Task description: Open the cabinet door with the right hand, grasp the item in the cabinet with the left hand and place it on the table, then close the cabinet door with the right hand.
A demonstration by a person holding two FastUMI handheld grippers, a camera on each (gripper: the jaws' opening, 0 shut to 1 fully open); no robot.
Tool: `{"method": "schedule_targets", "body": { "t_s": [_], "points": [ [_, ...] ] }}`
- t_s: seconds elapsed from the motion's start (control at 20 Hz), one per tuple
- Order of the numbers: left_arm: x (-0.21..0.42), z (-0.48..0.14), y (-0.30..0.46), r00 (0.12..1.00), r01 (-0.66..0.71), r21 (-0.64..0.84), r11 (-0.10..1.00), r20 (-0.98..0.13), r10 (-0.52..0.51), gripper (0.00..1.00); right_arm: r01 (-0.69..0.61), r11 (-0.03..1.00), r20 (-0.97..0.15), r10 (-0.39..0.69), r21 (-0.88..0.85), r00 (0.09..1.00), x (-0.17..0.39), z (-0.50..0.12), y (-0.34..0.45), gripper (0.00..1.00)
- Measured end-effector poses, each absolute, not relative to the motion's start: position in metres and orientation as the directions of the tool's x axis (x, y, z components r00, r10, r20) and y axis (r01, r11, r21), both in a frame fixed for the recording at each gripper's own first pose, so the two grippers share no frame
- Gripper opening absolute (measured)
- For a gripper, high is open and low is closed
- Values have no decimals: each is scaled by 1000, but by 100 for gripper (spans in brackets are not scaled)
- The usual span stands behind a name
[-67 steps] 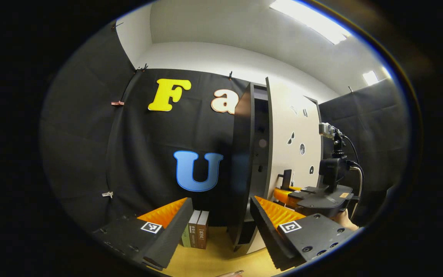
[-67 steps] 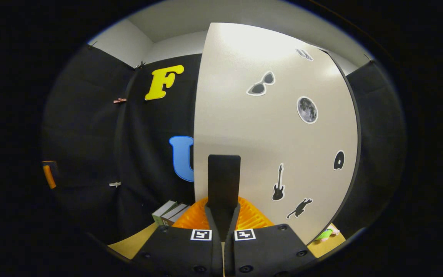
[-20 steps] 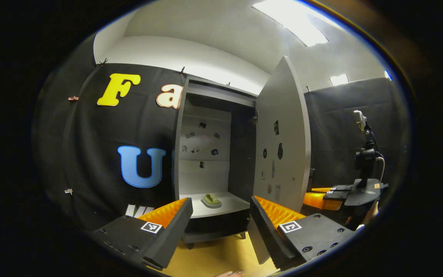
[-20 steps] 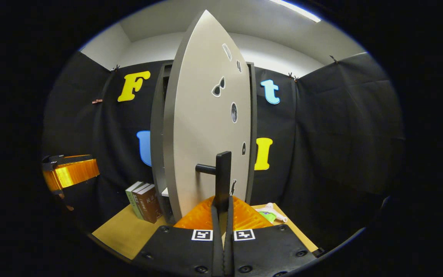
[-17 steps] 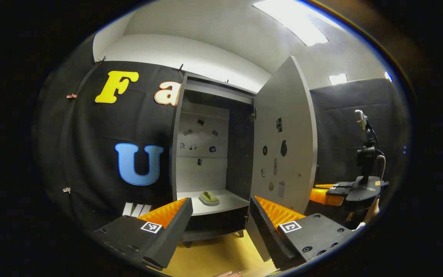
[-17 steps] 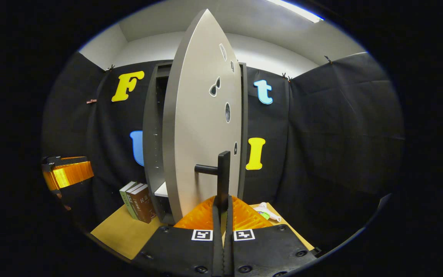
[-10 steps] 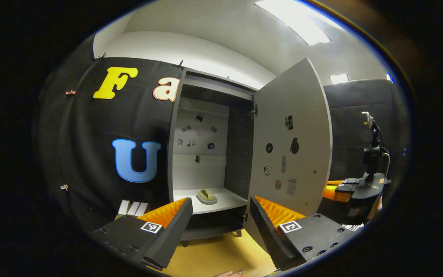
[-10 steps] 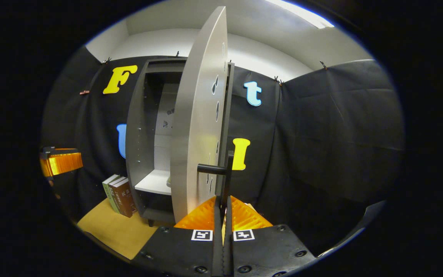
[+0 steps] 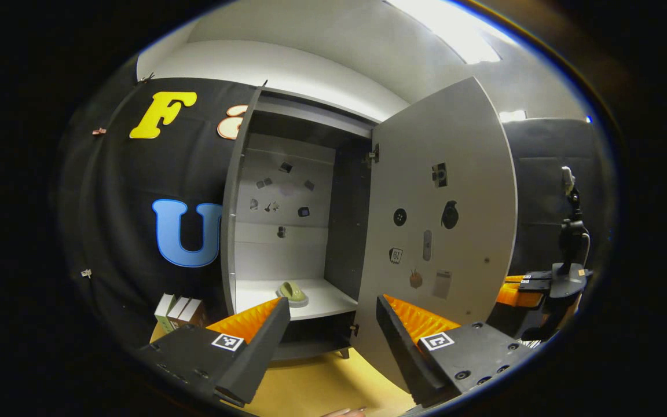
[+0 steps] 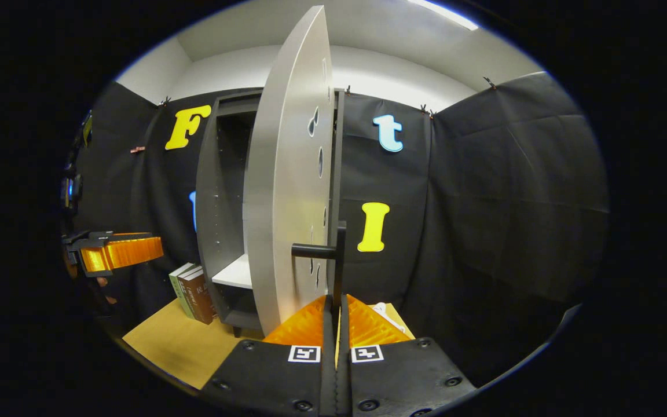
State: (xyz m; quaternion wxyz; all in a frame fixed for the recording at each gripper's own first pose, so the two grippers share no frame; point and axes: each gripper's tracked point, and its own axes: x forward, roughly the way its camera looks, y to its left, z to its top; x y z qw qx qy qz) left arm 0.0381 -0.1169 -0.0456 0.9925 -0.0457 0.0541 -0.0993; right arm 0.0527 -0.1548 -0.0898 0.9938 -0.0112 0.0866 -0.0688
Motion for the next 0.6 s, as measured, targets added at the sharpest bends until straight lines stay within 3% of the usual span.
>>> {"method": "schedule_targets", "body": {
  "t_s": [0.45, 0.6],
  "points": [
    [66, -45, -146, 983, 141, -111, 984, -99, -152, 95, 33, 999, -156, -30, 17, 987, 39, -85, -179, 5],
    [67, -51, -142, 985, 123, -96, 988, -106, -133, 95, 51, 999, -142, -51, -4, 989, 18, -79, -183, 5]
  ]
}}
